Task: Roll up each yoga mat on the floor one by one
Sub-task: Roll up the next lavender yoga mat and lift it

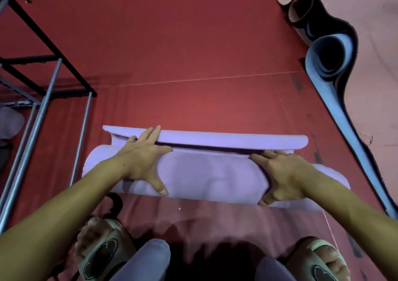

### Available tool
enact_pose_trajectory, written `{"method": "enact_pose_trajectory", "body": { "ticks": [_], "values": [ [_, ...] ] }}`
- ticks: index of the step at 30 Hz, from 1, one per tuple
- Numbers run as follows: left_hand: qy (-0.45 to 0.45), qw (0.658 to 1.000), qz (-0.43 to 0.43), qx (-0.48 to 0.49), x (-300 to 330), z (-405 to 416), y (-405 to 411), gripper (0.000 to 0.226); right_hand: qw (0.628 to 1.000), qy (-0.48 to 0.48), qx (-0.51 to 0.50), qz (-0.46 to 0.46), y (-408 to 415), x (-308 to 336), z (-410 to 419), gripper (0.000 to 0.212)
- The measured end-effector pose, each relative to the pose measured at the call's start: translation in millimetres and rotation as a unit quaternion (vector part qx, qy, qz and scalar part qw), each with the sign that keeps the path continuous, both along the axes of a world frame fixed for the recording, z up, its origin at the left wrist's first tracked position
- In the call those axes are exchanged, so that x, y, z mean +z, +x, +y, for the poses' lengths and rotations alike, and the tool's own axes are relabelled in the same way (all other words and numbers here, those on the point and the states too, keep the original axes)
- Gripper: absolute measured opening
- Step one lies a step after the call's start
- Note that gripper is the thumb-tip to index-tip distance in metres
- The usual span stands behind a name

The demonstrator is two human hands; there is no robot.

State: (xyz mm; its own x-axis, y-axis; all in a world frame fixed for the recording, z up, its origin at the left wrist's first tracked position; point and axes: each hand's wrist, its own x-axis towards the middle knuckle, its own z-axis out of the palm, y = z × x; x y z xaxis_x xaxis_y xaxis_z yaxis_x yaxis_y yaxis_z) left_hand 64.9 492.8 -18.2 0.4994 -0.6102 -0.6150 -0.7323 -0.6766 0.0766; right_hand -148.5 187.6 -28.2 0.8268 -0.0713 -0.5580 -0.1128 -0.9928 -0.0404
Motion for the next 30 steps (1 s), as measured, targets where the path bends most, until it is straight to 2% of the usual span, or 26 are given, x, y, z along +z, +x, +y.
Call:
{"method": "enact_pose_trajectory", "body": {
  "ticks": [2,9,16,21,24,28,30],
  "values": [
    [0.006,1.0,0.017,0.002,-0.6,2.4,-2.2,0.131,1.0,0.016,-0.005,0.019,-3.8,0.5,2.4,0.113],
    [0.023,1.0,-0.008,-0.012,-0.1,-1.3,2.6,0.132,1.0,-0.001,0.014,0.018,2.9,7.0,-1.7,0.114],
    [-0.016,0.999,-0.034,0.019,4.3,-2.6,8.7,0.127,0.999,-0.016,0.016,-0.041,10.9,16.6,-9.3,0.12],
    [-0.055,0.996,-0.069,0.01,7.4,-4.9,12.2,0.117,0.997,-0.018,-0.015,-0.074,11.7,23.3,-12.9,0.116],
    [-0.068,0.994,-0.082,0.01,11.9,-8.1,14.4,0.102,0.994,-0.014,-0.034,-0.103,13.1,28.5,-13.6,0.099],
    [-0.113,0.989,-0.09,0.021,13.1,-16.1,15.0,0.065,0.987,-0.003,-0.044,-0.155,16.9,30.5,-13.1,0.048],
    [-0.138,0.985,-0.101,0.023,11.2,-22.4,13.8,0.05,0.985,0.005,-0.056,-0.163,20.8,28.6,-15.2,0.04]
  ]
}}
